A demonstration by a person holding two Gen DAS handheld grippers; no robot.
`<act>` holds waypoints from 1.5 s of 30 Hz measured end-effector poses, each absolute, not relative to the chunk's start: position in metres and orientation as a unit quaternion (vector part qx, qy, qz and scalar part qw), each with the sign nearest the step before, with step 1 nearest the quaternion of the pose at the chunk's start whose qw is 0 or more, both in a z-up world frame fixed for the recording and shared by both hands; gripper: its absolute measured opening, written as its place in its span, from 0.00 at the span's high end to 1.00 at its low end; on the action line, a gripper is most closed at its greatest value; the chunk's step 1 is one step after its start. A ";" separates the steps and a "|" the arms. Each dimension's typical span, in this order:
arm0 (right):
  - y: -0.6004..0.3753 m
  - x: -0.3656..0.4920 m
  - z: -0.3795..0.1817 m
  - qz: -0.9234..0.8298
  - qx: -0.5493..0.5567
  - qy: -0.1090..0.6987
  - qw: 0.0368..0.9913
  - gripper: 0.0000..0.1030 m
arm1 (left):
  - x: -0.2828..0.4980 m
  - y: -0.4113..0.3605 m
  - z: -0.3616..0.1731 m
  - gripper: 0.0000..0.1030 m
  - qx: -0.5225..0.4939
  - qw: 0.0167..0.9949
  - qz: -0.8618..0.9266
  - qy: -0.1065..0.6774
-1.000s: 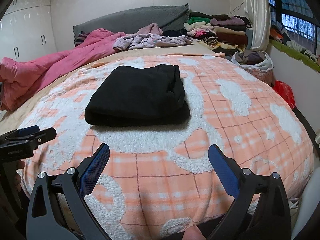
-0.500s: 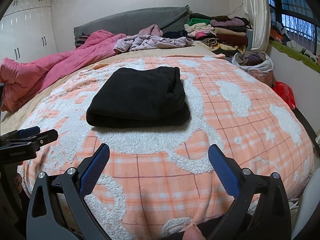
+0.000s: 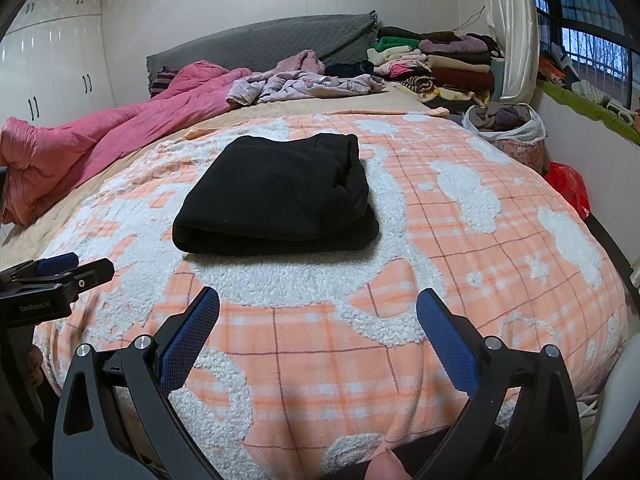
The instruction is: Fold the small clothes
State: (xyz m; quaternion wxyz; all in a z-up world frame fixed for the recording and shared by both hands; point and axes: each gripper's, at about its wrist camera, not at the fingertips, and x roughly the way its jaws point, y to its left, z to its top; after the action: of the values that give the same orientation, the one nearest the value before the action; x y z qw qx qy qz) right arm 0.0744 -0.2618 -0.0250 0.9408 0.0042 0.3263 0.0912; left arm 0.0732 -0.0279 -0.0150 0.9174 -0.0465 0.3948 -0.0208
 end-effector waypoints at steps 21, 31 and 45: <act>-0.264 0.072 -0.023 0.084 0.005 0.324 0.942 0.05 | 0.073 -0.025 -0.015 0.09 -0.052 0.914 -0.022 0.401; -0.265 0.072 -0.023 0.080 0.006 0.324 0.943 0.05 | 0.073 -0.025 -0.017 0.09 -0.040 0.911 -0.020 0.410; -0.384 0.042 -0.007 -0.079 0.068 0.296 0.949 0.05 | 0.077 0.057 -0.008 0.09 -0.068 0.917 0.039 0.390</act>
State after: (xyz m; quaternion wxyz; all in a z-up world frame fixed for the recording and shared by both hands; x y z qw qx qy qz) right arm 0.0416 -0.3841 -0.0071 0.9493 0.0680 0.2964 -0.0793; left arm 0.0772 0.0570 -0.0076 0.9172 -0.0684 0.3904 0.0391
